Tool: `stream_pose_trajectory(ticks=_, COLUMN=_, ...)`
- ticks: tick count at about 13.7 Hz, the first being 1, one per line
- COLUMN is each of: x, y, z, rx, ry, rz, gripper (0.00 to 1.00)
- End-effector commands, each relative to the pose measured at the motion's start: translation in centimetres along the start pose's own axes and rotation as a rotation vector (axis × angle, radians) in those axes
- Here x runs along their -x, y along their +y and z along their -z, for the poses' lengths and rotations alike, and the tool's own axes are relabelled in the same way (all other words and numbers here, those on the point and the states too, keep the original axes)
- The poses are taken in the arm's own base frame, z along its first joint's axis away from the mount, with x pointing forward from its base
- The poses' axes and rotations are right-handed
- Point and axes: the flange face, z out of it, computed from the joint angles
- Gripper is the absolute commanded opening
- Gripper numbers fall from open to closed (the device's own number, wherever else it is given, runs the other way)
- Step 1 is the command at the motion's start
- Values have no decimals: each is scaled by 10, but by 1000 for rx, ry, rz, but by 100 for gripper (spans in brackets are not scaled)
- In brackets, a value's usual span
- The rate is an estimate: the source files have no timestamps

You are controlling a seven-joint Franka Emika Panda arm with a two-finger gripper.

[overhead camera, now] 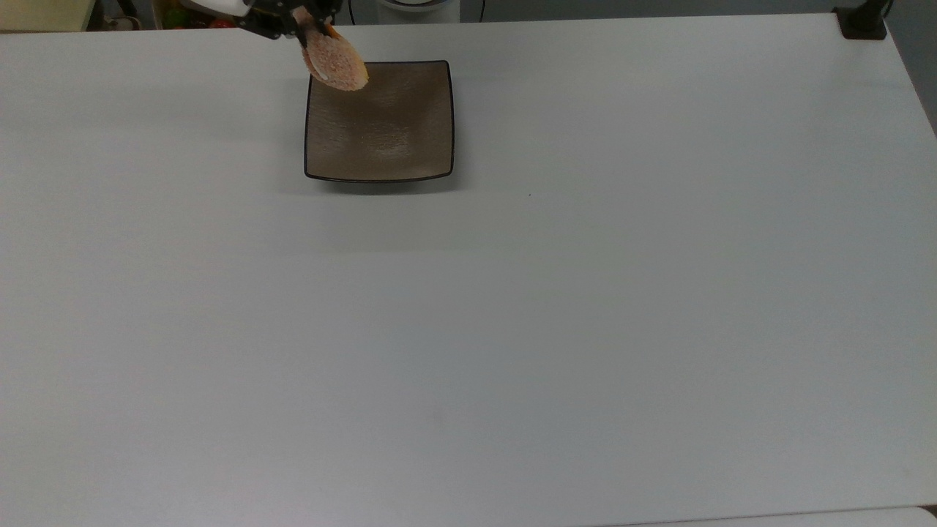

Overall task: Bread is placed on a ceramic plate
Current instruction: 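Lower the bread roll onto the brown plate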

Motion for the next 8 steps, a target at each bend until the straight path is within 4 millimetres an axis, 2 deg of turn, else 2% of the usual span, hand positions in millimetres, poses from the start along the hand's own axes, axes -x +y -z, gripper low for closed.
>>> stream_pose_trajectory(ticks=1, x=-3, y=-20, z=-40, rx=51, ry=-41, rz=-24, gripper=25)
stream_pose_trajectory(ticks=8, x=-22, y=-32, z=-105, rx=143, ry=-10, rz=-95, gripper=27)
